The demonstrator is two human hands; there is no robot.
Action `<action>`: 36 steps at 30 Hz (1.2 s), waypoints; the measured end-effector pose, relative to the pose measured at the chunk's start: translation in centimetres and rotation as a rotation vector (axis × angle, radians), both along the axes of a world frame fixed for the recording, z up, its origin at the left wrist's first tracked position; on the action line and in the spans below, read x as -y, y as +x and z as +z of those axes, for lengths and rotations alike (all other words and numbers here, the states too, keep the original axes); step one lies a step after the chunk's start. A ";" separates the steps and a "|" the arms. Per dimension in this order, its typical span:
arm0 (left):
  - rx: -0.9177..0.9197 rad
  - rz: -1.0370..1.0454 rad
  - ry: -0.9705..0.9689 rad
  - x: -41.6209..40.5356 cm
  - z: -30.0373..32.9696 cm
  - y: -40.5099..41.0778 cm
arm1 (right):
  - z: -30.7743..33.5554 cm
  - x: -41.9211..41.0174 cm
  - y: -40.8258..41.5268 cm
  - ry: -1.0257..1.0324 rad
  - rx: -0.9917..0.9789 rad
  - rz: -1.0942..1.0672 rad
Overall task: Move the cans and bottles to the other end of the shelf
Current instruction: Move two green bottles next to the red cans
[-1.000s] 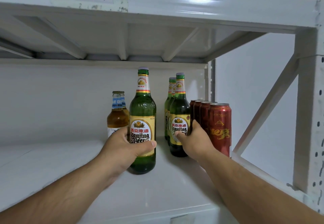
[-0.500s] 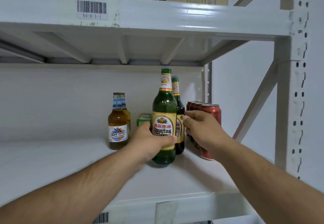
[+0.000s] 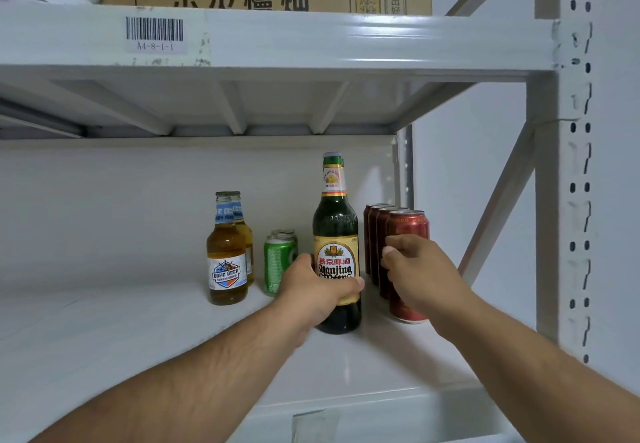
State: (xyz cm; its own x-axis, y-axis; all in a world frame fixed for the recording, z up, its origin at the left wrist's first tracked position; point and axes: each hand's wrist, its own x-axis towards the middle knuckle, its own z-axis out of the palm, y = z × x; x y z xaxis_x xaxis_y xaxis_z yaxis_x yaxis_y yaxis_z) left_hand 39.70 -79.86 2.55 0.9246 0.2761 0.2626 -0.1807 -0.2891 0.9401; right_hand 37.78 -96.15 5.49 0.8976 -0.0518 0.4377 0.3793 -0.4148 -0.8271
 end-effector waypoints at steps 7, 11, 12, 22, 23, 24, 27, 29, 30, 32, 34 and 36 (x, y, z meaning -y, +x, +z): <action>-0.004 0.017 0.008 0.5 -0.3 0.0 | -0.4 0.6 0.0 0.014 -0.032 0.008; -0.015 0.013 0.041 0.5 -0.3 -0.2 | -0.6 0.6 -0.2 0.004 -0.046 0.020; -0.019 0.010 0.048 0.5 -0.3 -0.3 | -0.7 0.6 -0.3 0.004 -0.045 0.025; -0.124 -0.024 0.195 0.5 0.7 -2.3 | -0.7 1.7 -3.0 -0.122 0.069 0.045; -0.138 -0.028 0.239 0.1 0.7 -2.7 | -0.6 1.8 -3.3 -0.136 0.082 0.061; -0.148 -0.022 0.294 -0.3 0.7 -3.2 | -0.6 1.9 -3.7 -0.146 0.094 0.081; -0.149 0.065 0.492 -2.1 0.7 -5.3 | -0.9 1.9 -4.4 -0.167 0.135 0.140; -0.160 0.121 0.609 -3.7 0.5 -7.3 | -1.2 1.3 -5.0 -0.183 0.150 0.215; -0.171 0.141 0.643 -4.6 0.3 -8.2 | -1.4 0.9 -5.2 -0.195 0.155 0.247; -0.205 0.182 0.681 -6.3 0.2 -10.4 | -2.1 -0.3 -5.4 -0.233 0.179 0.277; -0.243 0.237 0.729 -8.1 0.1 -12.4 | -2.6 -1.8 -5.9 -0.287 0.184 0.311; -0.291 0.293 0.769 -10.2 0.0 -14.3 | -2.7 -3.7 -6.9 -0.388 0.181 0.372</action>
